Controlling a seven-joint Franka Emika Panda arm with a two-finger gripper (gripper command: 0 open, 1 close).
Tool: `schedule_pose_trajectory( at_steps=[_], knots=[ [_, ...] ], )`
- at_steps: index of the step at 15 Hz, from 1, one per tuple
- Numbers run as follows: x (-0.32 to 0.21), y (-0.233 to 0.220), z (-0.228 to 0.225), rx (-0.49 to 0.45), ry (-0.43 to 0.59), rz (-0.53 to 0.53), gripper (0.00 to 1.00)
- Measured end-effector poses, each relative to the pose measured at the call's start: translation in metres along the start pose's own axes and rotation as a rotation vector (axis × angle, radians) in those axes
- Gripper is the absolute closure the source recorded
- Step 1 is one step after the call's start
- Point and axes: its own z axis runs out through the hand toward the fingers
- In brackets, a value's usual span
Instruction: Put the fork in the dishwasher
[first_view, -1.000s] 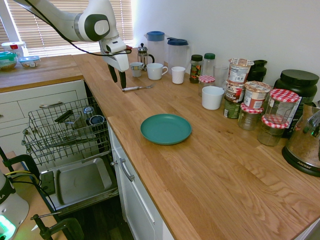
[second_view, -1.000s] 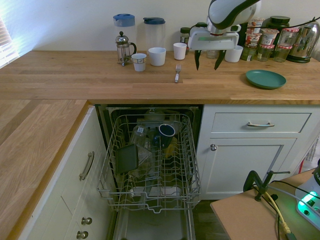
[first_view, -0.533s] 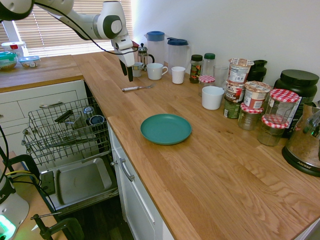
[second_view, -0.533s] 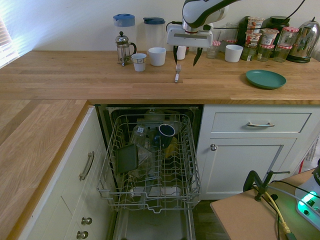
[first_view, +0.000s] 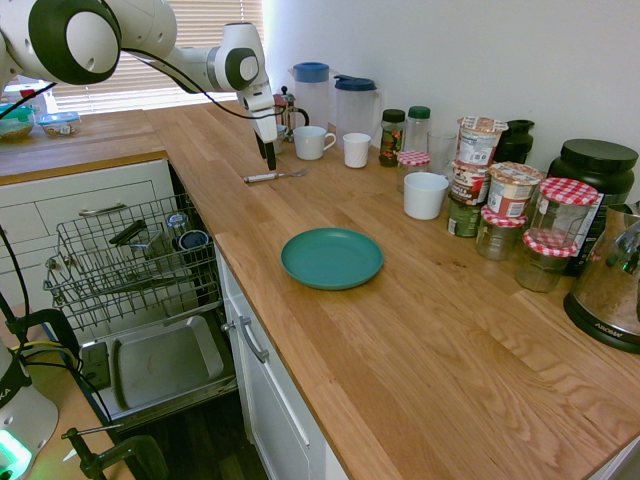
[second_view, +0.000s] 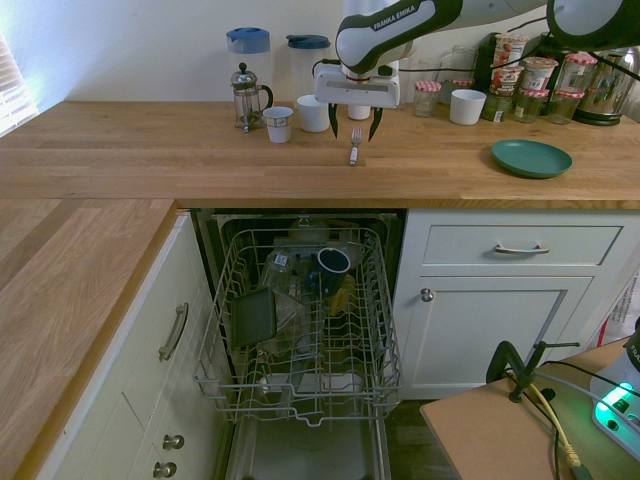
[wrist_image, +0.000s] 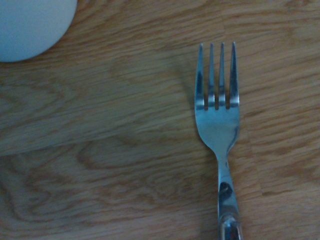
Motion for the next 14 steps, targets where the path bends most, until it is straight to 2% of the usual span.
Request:
schedule_pose_trajectory(
  at_steps=[7,8,14],
  knots=[
    [0.003,-0.004,0.025,-0.039,0.002,0.023,0.0],
    [0.003,-0.004,0.027,-0.045,0.002,0.024,1.0],
    [0.003,-0.007,0.03,-0.045,-0.008,0.032,1.0]
  ],
)
